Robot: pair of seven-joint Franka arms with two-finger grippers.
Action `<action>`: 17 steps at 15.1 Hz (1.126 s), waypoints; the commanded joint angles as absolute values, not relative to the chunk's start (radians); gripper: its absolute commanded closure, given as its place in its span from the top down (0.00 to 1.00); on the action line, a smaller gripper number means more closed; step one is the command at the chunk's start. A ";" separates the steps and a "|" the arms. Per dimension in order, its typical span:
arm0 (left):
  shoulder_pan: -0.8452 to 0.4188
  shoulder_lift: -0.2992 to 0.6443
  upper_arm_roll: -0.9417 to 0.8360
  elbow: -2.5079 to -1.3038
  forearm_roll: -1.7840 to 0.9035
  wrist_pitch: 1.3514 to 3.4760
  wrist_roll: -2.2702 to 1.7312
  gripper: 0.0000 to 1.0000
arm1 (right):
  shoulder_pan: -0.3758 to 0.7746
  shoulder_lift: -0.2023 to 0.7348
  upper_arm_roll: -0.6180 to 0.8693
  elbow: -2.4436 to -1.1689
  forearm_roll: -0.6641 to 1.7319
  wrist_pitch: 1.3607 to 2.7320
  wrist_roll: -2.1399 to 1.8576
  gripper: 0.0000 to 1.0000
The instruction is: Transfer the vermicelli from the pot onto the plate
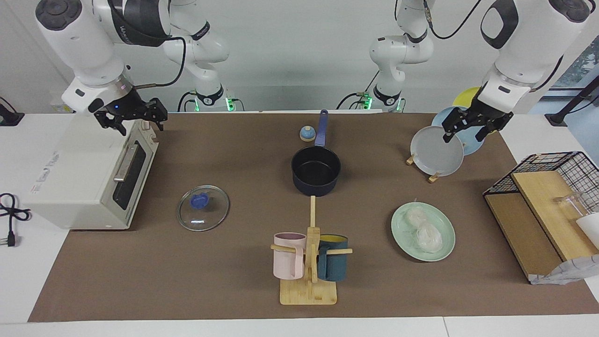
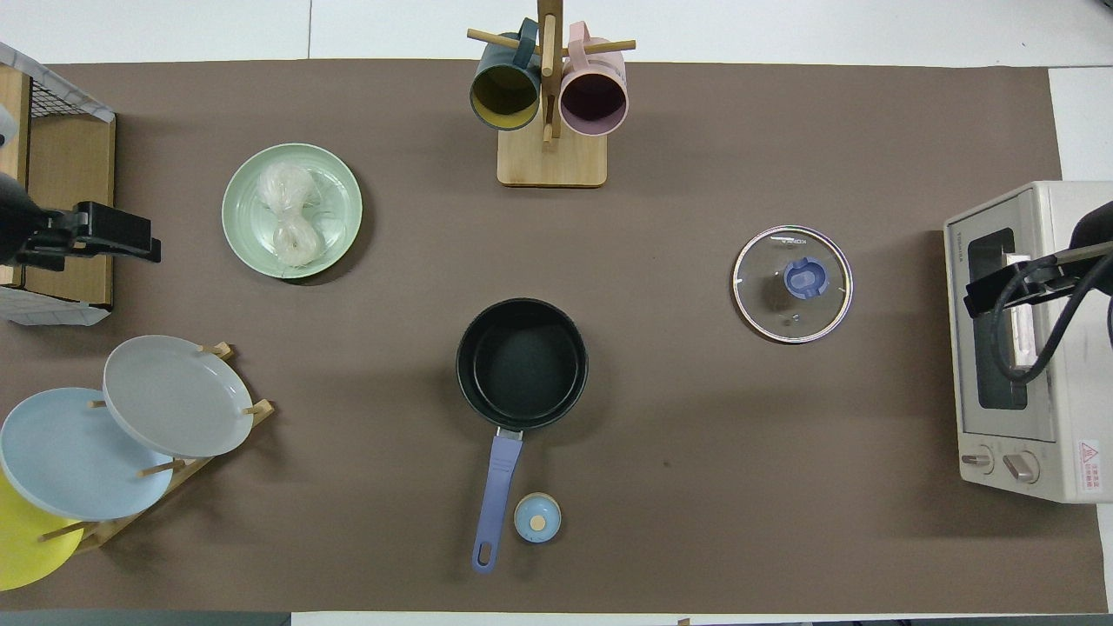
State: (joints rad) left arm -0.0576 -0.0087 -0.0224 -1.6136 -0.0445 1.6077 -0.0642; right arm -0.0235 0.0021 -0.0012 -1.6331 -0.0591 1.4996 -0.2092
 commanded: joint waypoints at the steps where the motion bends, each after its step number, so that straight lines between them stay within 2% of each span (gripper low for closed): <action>1: -0.058 -0.072 -0.026 -1.733 -0.020 1.612 -0.078 1.00 | -0.040 -0.008 0.018 -1.643 -0.051 1.502 -0.193 1.00; 4: -0.071 -0.077 -0.025 -1.735 -0.021 1.597 -0.081 1.00 | -0.035 -0.012 0.018 -1.641 -0.051 1.499 -0.193 1.00; 8: -0.095 -0.032 -0.023 -1.609 -0.015 1.476 -0.087 1.00 | -0.040 -0.020 0.018 -1.641 -0.023 1.502 -0.192 1.00; 17: -0.087 -0.046 -0.026 -1.614 -0.017 1.471 -0.086 1.00 | -0.031 -0.018 0.014 -1.624 -0.018 1.503 -0.187 1.00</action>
